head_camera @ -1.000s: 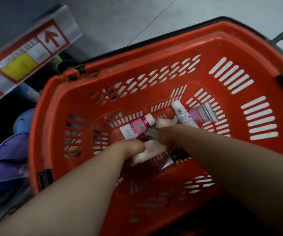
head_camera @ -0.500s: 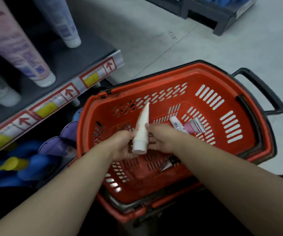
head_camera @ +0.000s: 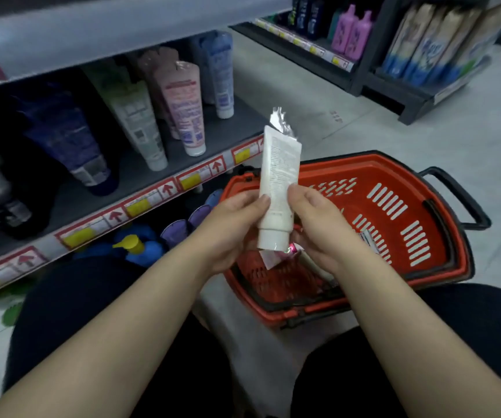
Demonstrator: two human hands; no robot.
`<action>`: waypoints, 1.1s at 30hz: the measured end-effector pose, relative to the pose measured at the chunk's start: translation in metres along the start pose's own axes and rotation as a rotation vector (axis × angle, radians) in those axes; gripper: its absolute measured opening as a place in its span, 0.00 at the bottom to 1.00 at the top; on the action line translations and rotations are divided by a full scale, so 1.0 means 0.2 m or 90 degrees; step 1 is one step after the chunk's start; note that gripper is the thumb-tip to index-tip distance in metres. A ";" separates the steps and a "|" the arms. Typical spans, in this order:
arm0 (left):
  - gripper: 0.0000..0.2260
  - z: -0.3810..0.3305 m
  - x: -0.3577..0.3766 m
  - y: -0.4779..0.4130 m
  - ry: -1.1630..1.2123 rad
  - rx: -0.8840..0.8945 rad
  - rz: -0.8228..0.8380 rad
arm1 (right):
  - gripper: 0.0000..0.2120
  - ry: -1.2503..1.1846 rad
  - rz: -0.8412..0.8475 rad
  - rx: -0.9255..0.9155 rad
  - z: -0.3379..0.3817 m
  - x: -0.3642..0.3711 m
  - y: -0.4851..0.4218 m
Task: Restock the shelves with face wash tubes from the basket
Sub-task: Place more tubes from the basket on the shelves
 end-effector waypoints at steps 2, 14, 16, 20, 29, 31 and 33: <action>0.09 -0.06 -0.01 0.09 0.011 0.040 -0.028 | 0.12 -0.005 0.014 -0.024 0.07 0.04 0.06; 0.12 -0.50 -0.09 0.60 -0.005 0.281 -0.103 | 0.17 -0.034 0.112 -0.197 0.52 0.48 0.32; 0.13 -0.59 -0.10 0.68 -0.010 0.315 -0.115 | 0.20 -0.024 0.132 -0.243 0.60 0.55 0.33; 0.12 -0.80 -0.16 0.84 -0.056 0.417 -0.168 | 0.21 0.005 0.211 -0.328 0.77 0.73 0.35; 0.07 -1.19 -0.41 1.14 -0.225 0.643 -0.339 | 0.16 0.174 0.252 -0.433 1.11 1.22 0.34; 0.10 -1.23 -0.47 1.19 -0.302 0.661 -0.348 | 0.18 0.203 0.258 -0.447 1.17 1.31 0.32; 0.16 -1.27 -0.52 1.21 -0.373 0.653 -0.349 | 0.21 0.230 0.254 -0.447 1.22 1.40 0.27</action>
Point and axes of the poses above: each hand's wrist, its own y-axis away from the middle knuckle, its own x-axis out of the palm, z = x × y, the point moved 1 cm from there along -y, towards the middle knuckle, and after that the axes turned 14 degrees about y, right-handed, at the moved point
